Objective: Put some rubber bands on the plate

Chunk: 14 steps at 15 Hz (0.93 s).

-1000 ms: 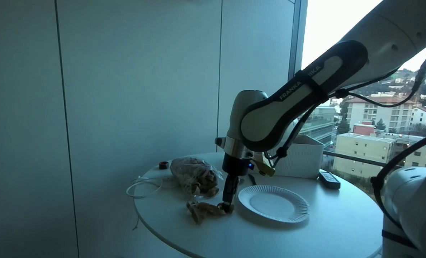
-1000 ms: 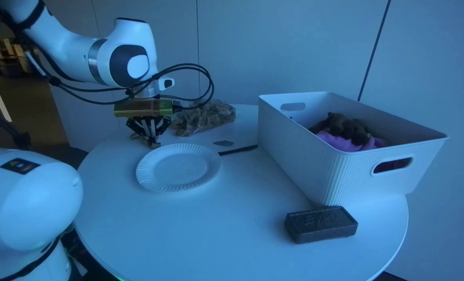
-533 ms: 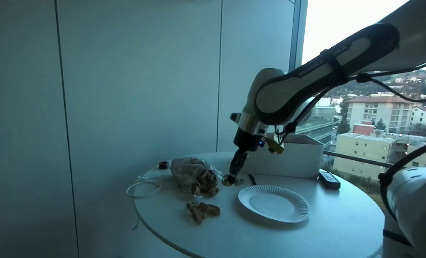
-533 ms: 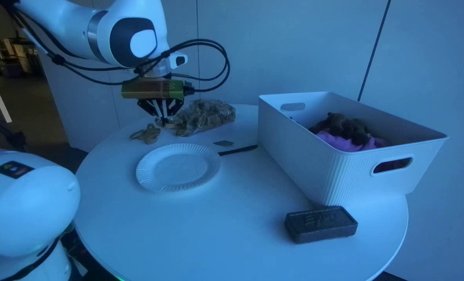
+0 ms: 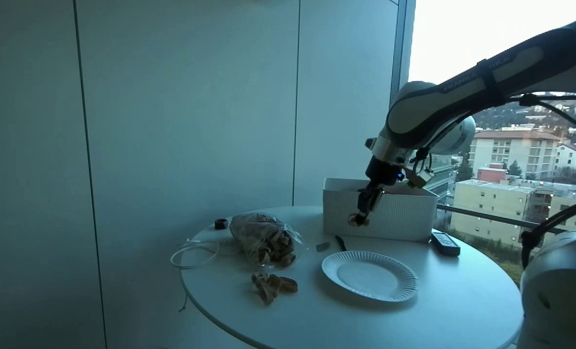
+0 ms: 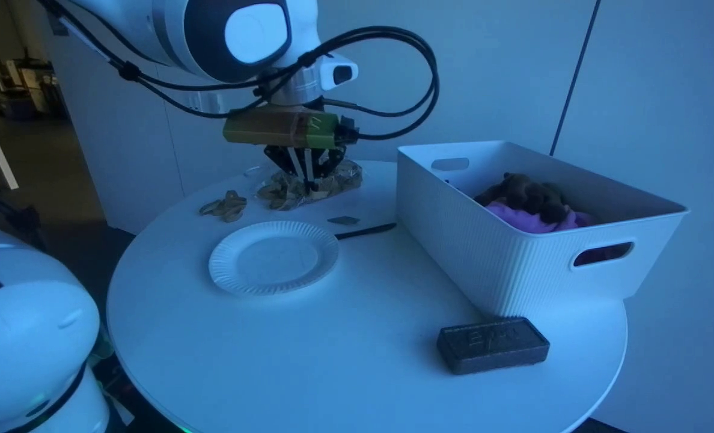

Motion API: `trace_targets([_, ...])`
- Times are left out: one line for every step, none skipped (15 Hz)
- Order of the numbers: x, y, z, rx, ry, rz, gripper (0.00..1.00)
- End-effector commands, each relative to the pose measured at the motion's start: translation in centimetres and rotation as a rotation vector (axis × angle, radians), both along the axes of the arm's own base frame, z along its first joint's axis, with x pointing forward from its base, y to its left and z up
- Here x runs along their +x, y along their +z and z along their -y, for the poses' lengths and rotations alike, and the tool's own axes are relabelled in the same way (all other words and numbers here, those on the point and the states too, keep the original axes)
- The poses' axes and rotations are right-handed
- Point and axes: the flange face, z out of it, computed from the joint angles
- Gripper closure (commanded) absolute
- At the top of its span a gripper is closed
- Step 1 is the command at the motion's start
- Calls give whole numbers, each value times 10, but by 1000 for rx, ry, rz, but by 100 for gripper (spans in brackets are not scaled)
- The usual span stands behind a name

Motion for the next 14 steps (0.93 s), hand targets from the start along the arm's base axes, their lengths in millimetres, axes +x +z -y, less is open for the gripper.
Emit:
trace_targets([-11, -28, 10, 6, 6, -168, 96])
trace_targets([-14, -36, 10, 9, 11, -209, 96])
trace_targets([-17, -44, 9, 11, 15, -251, 96])
trace_targets([-19, -51, 9, 10, 18, -282, 96])
trace_targets([-19, -56, 9, 9, 22, -303, 95])
trace_targets([-20, -60, 10, 10, 21, -319, 70])
trace_targets([-20, -63, 11, 4, 25, -324, 70])
trace_targets([-20, -65, 12, -3, 28, -328, 66])
trace_targets([-19, -64, 13, -10, 32, -325, 57])
trace_targets([-19, -63, 13, -22, 37, -322, 50])
trace_targets([-20, -59, 12, -39, 49, -313, 41])
trace_targets([-20, -55, 11, -56, 65, -309, 34])
trace_targets([-22, -51, 8, -67, 93, -309, 26])
trace_targets([-24, -46, 2, -78, 139, -314, 19])
